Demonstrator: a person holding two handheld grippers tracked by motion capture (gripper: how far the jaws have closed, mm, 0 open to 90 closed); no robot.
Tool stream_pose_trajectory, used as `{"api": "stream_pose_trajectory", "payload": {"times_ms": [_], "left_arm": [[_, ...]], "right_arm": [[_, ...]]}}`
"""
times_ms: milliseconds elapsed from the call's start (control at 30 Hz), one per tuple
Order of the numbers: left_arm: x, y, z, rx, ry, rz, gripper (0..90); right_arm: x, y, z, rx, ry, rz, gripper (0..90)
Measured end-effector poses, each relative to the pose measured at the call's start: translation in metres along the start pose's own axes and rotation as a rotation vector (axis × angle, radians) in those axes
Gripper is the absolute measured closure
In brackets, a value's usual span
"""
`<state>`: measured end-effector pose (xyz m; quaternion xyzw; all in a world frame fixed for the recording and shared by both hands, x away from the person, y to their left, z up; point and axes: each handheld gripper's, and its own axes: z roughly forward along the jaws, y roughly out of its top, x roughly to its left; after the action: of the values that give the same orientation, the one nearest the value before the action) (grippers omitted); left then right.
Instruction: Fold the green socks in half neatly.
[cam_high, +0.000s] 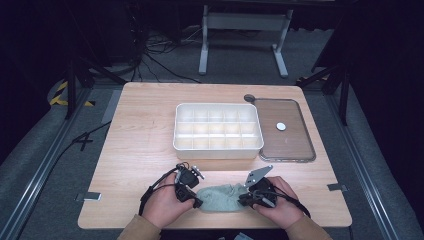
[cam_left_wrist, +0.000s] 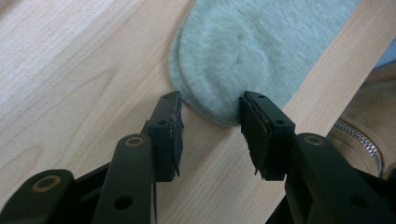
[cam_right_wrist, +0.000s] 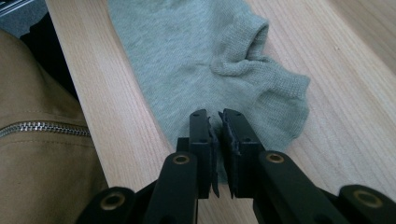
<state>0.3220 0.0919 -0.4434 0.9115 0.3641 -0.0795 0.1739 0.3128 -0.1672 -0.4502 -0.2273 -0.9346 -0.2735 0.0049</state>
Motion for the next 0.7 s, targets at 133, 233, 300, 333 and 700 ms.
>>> {"api": "stream_pose_trajectory", "payload": {"times_ms": [133, 233, 300, 333, 700], "left_arm": [[-0.001, 0.0, 0.002, 0.022, -0.032, -0.001, 71.0], [0.0, 0.001, 0.003, 0.016, -0.057, -0.013, 75.6], [0.001, 0.001, 0.004, 0.009, -0.067, -0.019, 80.7], [0.001, 0.001, 0.004, 0.004, -0.071, -0.018, 83.0], [-0.001, 0.003, -0.007, -0.035, -0.071, -0.009, 85.3]], "right_arm": [[0.0, 0.0, 0.001, 0.004, -0.006, -0.002, 83.4], [0.001, 0.0, 0.001, 0.005, -0.013, -0.005, 83.5], [0.001, 0.0, 0.001, 0.006, -0.011, -0.007, 83.5], [0.001, 0.0, 0.001, 0.006, -0.011, -0.007, 83.5], [-0.002, -0.002, -0.005, -0.035, -0.011, 0.003, 84.0]]}}
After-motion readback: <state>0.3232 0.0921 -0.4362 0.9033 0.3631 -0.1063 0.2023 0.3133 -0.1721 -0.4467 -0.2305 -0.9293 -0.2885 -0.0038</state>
